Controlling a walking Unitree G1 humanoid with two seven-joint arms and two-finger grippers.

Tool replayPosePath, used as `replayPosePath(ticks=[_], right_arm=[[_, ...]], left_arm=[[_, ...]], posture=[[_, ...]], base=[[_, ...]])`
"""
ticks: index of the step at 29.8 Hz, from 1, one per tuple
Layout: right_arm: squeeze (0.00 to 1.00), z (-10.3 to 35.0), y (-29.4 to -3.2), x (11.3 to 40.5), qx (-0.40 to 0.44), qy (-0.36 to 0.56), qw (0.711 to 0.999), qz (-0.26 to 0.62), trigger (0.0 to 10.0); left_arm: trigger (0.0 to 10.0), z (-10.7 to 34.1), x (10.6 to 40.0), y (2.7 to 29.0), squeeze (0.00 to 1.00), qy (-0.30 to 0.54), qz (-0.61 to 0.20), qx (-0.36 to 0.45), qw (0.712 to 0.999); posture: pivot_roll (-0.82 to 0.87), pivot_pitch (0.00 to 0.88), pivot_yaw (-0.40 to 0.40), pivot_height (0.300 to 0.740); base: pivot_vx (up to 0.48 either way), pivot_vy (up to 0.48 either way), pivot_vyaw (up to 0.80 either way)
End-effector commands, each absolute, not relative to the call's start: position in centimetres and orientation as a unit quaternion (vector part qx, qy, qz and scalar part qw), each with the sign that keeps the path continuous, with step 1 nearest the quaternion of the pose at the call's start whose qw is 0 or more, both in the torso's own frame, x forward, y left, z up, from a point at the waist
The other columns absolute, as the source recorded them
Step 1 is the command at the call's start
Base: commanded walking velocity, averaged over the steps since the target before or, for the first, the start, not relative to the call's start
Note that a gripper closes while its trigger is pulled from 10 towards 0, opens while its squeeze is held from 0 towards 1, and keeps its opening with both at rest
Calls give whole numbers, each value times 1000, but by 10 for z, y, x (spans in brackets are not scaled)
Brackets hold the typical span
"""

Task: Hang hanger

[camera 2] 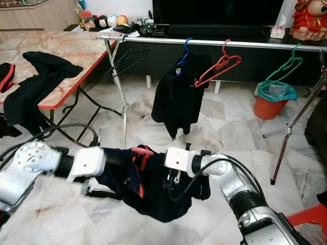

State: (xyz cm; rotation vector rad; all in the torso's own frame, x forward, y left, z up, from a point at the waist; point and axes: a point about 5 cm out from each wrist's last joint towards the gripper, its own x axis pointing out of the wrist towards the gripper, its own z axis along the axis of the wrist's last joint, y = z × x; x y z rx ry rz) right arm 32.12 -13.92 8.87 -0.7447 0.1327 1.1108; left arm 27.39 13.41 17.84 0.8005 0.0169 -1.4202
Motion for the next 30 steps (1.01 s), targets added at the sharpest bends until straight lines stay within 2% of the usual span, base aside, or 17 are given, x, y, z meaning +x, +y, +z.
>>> replayPosePath(ticks=[1, 8, 30], right_arm=[[0, 100, -134, 326, -346, 38, 782, 517, 0], [0, 101, -135, 326, -347, 38, 782, 516, 0], [0, 101, -135, 326, -347, 38, 782, 516, 0]], left_arm=[[10000, 179, 274, 129, 0, -12, -635, 407, 657], [10000, 161, 265, 131, 0, 9, -663, 457, 593], [10000, 161, 265, 131, 0, 9, -663, 457, 593]], posture=[[88, 0, 70, 740], [82, 0, 75, 740], [82, 0, 75, 740]], base=[[0, 0, 0], [0, 0, 0], [0, 0, 0]])
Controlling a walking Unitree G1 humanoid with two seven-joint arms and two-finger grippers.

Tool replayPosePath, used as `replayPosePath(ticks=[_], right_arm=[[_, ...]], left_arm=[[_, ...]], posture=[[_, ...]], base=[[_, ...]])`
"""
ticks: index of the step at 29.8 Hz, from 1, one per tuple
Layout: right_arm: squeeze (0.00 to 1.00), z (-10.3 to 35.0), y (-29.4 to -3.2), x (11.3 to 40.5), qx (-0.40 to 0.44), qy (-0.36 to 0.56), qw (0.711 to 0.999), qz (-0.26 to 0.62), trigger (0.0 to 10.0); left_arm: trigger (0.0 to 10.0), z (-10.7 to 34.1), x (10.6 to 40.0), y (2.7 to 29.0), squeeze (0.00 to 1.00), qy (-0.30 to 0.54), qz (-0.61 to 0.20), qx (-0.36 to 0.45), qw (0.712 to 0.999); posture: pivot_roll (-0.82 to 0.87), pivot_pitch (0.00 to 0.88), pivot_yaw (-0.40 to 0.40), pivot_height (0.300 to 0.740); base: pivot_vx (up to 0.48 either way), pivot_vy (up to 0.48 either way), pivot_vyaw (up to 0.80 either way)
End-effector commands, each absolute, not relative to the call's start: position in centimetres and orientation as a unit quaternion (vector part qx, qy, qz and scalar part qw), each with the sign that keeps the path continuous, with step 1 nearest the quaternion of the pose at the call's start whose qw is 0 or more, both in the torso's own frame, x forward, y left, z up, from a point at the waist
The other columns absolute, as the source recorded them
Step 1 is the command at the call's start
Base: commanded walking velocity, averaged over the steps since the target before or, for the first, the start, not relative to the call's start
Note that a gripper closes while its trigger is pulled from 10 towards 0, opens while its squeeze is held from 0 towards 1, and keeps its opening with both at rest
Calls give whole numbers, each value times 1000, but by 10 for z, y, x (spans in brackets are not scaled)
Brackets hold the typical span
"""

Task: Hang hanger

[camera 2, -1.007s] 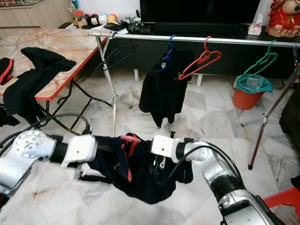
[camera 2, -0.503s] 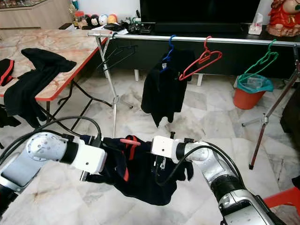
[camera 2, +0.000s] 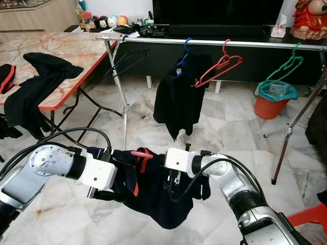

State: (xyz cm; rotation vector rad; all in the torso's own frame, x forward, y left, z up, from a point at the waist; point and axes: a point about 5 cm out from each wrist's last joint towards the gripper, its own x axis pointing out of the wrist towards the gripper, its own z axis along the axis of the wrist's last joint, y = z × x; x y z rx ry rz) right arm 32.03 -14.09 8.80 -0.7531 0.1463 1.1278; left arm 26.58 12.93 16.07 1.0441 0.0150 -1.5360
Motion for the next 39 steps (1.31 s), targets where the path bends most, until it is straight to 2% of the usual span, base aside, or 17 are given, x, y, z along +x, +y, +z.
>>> replayPosePath(ticks=[1, 12, 13, 14, 15, 17, 25, 27, 29, 32, 39], right_arm=[[0, 101, -135, 326, -347, 38, 782, 516, 0], [0, 101, -135, 326, -347, 38, 782, 516, 0], [0, 101, -136, 326, -347, 39, 782, 516, 0], [0, 99, -136, 327, -349, 42, 783, 513, 0], [0, 98, -136, 327, -351, 44, 784, 510, 0], [0, 97, -137, 328, -353, 48, 786, 506, 0], [0, 95, -142, 328, -355, 54, 790, 498, 0], [0, 95, -141, 328, -354, 53, 790, 498, 0], [0, 96, -137, 328, -352, 47, 787, 504, 0], [0, 96, -135, 327, -351, 45, 787, 506, 0], [0, 96, -134, 326, -349, 42, 784, 511, 0]], left_arm=[[10000, 161, 265, 131, 0, 9, -663, 457, 593], [10000, 161, 265, 131, 0, 9, -663, 457, 593], [10000, 157, 266, 133, 0, 9, -661, 469, 585], [10000, 162, 271, 149, 0, 42, -646, 425, 633], [10000, 165, 272, 160, 0, 65, -634, 386, 667], [10000, 169, 273, 170, 0, 88, -624, 341, 698], [10000, 173, 276, 171, 0, 83, -616, 336, 708], [10000, 175, 278, 171, 0, 83, -608, 324, 720], [10000, 174, 286, 168, 0, 72, -589, 300, 747], [10000, 171, 289, 161, 0, 69, -585, 286, 756], [10000, 163, 286, 139, 0, 64, -614, 266, 741]], posture=[[82, 0, 75, 740], [82, 0, 75, 740], [80, 0, 78, 740], [94, 0, 73, 740], [94, 0, 73, 740], [94, 0, 73, 740], [94, 0, 73, 740], [98, 0, 73, 740], [100, 0, 73, 740], [98, 0, 74, 740], [92, 0, 77, 740]], base=[[0, 0, 0], [0, 0, 0], [0, 0, 0], [0, 0, 0], [0, 0, 0], [0, 0, 0], [0, 0, 0], [0, 0, 0], [0, 0, 0], [0, 0, 0], [0, 0, 0]])
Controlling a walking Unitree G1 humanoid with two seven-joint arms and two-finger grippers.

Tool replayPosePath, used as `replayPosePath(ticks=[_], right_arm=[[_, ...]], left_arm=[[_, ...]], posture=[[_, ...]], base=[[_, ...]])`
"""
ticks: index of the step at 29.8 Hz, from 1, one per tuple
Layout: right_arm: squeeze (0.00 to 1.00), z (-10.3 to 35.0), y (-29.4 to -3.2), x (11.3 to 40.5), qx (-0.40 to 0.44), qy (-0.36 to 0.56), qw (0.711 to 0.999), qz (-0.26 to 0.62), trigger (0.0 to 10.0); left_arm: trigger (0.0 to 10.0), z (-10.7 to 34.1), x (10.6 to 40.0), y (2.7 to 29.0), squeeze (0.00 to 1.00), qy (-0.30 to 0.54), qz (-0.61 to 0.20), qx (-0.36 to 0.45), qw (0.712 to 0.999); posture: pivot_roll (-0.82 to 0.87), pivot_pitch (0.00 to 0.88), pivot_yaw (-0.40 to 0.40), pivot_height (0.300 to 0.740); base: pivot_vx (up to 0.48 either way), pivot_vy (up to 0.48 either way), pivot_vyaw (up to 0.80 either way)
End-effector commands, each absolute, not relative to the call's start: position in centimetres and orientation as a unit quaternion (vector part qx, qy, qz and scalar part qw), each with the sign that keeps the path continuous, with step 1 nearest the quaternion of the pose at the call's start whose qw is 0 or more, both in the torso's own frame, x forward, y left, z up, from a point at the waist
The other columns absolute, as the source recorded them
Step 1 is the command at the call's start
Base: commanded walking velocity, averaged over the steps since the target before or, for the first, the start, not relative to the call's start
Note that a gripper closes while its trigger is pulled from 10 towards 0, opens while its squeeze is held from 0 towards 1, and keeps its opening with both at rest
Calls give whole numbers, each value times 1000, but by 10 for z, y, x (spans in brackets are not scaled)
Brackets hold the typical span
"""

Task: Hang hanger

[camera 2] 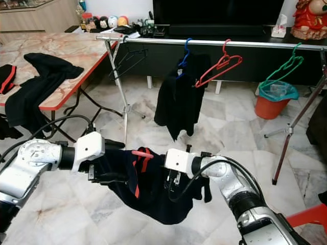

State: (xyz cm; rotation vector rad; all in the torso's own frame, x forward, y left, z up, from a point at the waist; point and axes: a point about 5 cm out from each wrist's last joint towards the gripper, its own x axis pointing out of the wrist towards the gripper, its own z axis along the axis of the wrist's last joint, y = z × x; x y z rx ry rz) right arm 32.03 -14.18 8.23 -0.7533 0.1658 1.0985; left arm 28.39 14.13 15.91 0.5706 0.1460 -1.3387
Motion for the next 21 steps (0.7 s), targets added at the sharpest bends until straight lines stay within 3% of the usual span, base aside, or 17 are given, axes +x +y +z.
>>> replayPosePath(ticks=[1, 12, 19, 21], right_arm=[[0, 97, -134, 326, -350, 41, 784, 511, 0], [0, 99, -131, 325, -349, 33, 782, 516, 0], [0, 100, -131, 325, -350, 32, 780, 519, 0], [0, 101, -132, 325, -350, 32, 780, 518, 0]], left_arm=[[10000, 162, 286, 137, 0, 65, -613, 265, 741], [10000, 139, 302, 140, 0, 90, -565, 272, 774], [10000, 128, 305, 147, 0, 107, -550, 288, 777], [10000, 127, 311, 151, 0, 102, -526, 290, 793]], posture=[[92, 0, 78, 740], [86, 0, 83, 740], [87, 0, 83, 740], [81, 0, 82, 740]], base=[[0, 0, 0], [0, 0, 0], [0, 0, 0], [0, 0, 0]])
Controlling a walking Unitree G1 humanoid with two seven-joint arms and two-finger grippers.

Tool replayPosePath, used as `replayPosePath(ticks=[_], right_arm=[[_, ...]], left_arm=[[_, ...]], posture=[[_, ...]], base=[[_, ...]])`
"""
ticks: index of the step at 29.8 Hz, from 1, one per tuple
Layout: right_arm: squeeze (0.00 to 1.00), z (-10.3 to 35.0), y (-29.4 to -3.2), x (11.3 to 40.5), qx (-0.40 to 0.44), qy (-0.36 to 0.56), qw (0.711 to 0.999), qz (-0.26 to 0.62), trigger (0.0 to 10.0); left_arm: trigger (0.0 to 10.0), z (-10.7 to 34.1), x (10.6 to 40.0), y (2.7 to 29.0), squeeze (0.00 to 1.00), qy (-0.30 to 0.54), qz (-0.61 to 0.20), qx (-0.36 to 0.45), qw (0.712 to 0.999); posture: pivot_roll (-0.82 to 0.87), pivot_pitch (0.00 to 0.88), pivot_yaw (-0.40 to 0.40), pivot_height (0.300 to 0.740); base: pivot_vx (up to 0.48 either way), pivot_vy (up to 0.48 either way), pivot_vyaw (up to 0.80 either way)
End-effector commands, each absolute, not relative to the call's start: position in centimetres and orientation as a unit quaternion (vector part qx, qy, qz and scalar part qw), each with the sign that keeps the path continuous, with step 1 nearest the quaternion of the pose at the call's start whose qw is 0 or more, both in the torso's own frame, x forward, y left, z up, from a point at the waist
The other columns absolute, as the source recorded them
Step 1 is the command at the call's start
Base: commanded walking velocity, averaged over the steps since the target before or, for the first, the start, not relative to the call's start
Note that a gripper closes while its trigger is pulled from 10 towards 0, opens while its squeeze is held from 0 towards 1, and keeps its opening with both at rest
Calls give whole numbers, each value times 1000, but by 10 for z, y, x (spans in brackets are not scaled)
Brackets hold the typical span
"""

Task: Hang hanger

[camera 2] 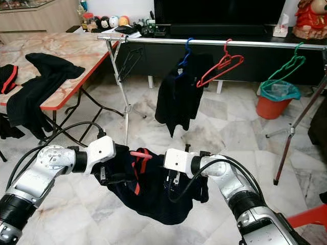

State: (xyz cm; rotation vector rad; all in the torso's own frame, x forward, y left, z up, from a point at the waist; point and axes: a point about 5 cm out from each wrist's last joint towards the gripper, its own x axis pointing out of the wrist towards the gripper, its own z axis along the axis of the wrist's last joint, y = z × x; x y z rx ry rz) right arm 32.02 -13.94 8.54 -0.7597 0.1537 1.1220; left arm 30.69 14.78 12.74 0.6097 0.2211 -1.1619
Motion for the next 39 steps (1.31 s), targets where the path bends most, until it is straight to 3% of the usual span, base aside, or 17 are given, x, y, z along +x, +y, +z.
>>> replayPosePath(ticks=[1, 3, 26, 27, 28, 29, 39], right_arm=[[0, 101, -132, 325, -350, 32, 780, 518, 0], [0, 101, -132, 325, -350, 31, 779, 519, 0], [0, 98, -126, 320, -340, 33, 770, 539, 0], [0, 98, -126, 320, -339, 33, 770, 539, 0], [0, 98, -126, 320, -339, 33, 770, 539, 0], [0, 98, -126, 320, -338, 33, 771, 539, 0], [0, 100, -128, 322, -340, 32, 773, 534, 0]], left_arm=[[10000, 127, 311, 151, 0, 102, -526, 290, 793], [10000, 126, 316, 153, 0, 94, -506, 294, 806], [10000, 128, 322, 134, 0, 69, -528, 233, 814], [4157, 128, 322, 134, 0, 69, -528, 232, 814], [2784, 128, 322, 133, 0, 68, -528, 230, 815], [0, 128, 322, 132, 0, 69, -529, 226, 815], [0, 123, 319, 136, 0, 83, -533, 222, 813]], posture=[[81, 0, 82, 740], [82, 0, 81, 740], [78, 0, 81, 740], [79, 0, 81, 740], [79, 0, 81, 740], [79, 0, 81, 740], [77, 0, 81, 740]], base=[[0, 0, 0], [0, 0, 0], [0, 0, 0], [0, 0, 0], [0, 0, 0], [0, 0, 0], [0, 0, 0]])
